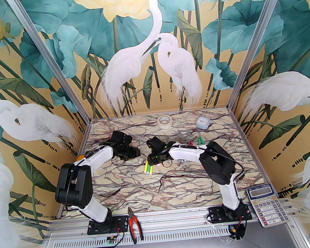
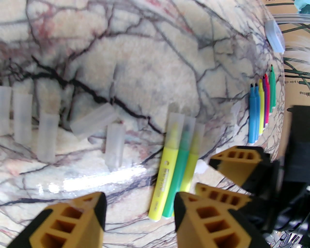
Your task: Open the pen caps
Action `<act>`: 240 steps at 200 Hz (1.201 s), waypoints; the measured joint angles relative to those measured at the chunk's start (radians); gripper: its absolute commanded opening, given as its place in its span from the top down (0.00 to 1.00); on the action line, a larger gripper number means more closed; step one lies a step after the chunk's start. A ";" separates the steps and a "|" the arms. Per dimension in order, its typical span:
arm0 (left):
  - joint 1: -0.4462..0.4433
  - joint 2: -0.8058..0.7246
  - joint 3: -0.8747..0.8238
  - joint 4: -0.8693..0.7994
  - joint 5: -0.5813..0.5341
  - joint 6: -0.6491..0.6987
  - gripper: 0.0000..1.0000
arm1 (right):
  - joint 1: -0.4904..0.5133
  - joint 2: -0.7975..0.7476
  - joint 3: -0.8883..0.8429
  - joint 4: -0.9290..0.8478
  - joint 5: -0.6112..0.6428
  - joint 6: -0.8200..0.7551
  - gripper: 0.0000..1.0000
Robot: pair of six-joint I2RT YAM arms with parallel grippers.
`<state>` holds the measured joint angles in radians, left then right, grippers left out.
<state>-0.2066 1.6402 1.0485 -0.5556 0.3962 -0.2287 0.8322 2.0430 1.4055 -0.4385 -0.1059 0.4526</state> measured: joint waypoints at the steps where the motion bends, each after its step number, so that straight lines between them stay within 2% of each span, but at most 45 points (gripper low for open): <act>1: 0.000 0.000 0.000 0.000 0.000 0.000 0.49 | 0.000 0.000 0.000 -0.001 0.000 0.000 0.58; 65: 0.032 -0.008 -0.029 0.015 -0.001 0.000 0.46 | 0.006 0.020 0.022 -0.064 0.013 0.000 0.60; 168: 0.033 -0.017 -0.029 0.016 -0.001 0.000 0.45 | 0.011 0.082 0.111 -0.153 0.082 -0.026 0.60; 240: 0.033 -0.018 -0.029 0.015 -0.001 0.000 0.45 | 0.011 0.097 0.135 -0.197 0.133 -0.091 0.66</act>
<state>-0.1738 1.6222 1.0199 -0.5404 0.3954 -0.2287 0.8433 2.1395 1.5406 -0.6357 0.0273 0.3614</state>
